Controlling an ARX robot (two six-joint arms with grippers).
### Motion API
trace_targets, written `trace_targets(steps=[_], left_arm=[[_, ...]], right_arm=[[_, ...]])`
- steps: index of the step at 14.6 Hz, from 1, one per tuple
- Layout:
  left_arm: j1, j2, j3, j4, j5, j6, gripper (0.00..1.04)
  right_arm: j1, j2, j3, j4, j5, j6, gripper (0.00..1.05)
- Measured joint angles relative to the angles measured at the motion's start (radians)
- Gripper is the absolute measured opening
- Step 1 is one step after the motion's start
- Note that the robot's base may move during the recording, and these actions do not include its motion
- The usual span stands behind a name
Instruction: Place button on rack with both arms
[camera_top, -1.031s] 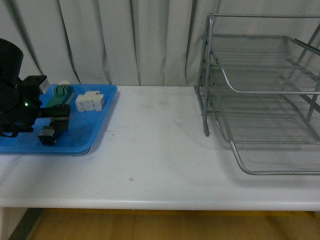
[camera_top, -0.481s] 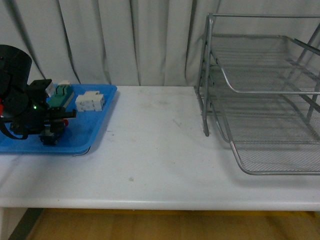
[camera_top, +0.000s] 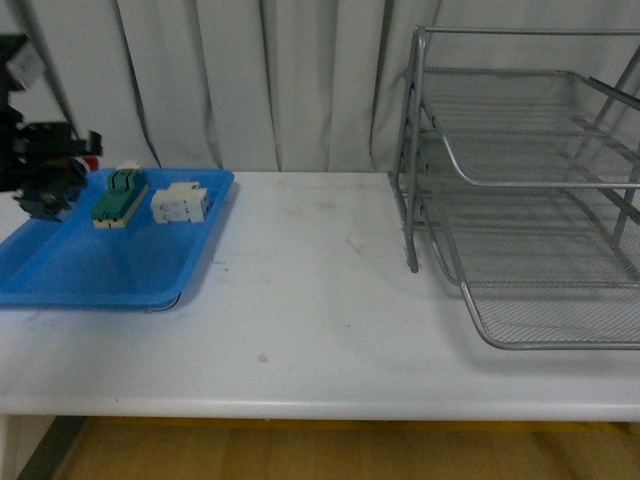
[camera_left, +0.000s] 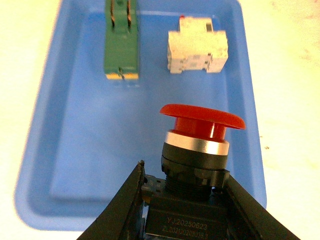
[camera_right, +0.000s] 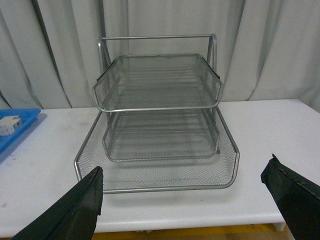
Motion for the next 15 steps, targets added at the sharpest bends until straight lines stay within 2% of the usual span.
trace_targets(steps=[1,3,5,15], left_arm=[[-0.004,-0.161,-0.126,-0.003,-0.023,0.025,0.36],[-0.053,-0.561,-0.437,-0.113,-0.105,0.051,0.36],[-0.076,-0.791,-0.585,-0.171,-0.129,0.04,0.36],[-0.067,-0.791,-0.575,-0.156,-0.145,0.026,0.36]], right_arm=[[0.0,0.0,0.0,0.0,0.0,0.0,0.98],[0.0,0.0,0.0,0.0,0.0,0.0,0.98],[0.0,0.0,0.0,-0.001,0.0,0.0,0.98],[0.0,0.0,0.0,-0.002,-0.001,0.0,0.98]])
